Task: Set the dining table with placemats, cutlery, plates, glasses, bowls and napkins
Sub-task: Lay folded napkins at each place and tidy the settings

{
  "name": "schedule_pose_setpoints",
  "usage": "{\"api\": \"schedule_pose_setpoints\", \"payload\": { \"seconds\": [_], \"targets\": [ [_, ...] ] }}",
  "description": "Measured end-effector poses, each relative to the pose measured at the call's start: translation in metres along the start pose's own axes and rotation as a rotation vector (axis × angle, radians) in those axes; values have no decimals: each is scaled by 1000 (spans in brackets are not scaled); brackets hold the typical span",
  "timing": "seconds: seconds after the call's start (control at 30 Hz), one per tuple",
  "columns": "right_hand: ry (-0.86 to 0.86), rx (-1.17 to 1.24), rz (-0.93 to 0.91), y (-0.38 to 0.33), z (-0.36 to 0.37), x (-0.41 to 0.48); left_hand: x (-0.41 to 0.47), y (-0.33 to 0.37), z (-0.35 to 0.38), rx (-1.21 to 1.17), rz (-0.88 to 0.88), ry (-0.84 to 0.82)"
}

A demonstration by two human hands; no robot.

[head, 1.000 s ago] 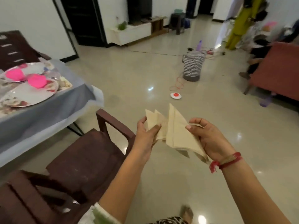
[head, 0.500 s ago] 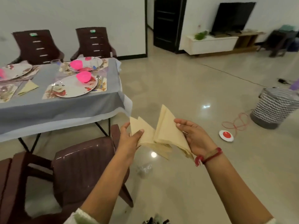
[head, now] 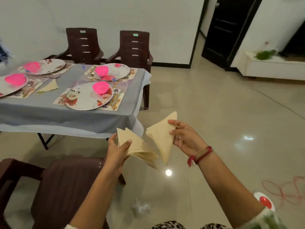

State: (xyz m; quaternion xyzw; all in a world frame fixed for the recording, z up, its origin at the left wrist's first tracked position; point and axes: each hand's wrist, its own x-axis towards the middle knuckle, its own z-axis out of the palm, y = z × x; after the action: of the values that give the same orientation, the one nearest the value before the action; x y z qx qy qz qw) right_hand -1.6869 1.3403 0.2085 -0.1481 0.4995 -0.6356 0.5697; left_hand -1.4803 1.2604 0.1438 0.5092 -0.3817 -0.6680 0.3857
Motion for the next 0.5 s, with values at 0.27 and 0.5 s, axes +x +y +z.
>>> {"api": "schedule_pose_setpoints", "payload": {
  "seconds": [0.27, 0.5],
  "targets": [
    [-7, -148, 74, -58, -41, 176, 104, 10, 70, -66, 65, 300],
    [-98, -261, 154, -83, -38, 310, 161, 24, 99, -184, 100, 564]
  ]
}}
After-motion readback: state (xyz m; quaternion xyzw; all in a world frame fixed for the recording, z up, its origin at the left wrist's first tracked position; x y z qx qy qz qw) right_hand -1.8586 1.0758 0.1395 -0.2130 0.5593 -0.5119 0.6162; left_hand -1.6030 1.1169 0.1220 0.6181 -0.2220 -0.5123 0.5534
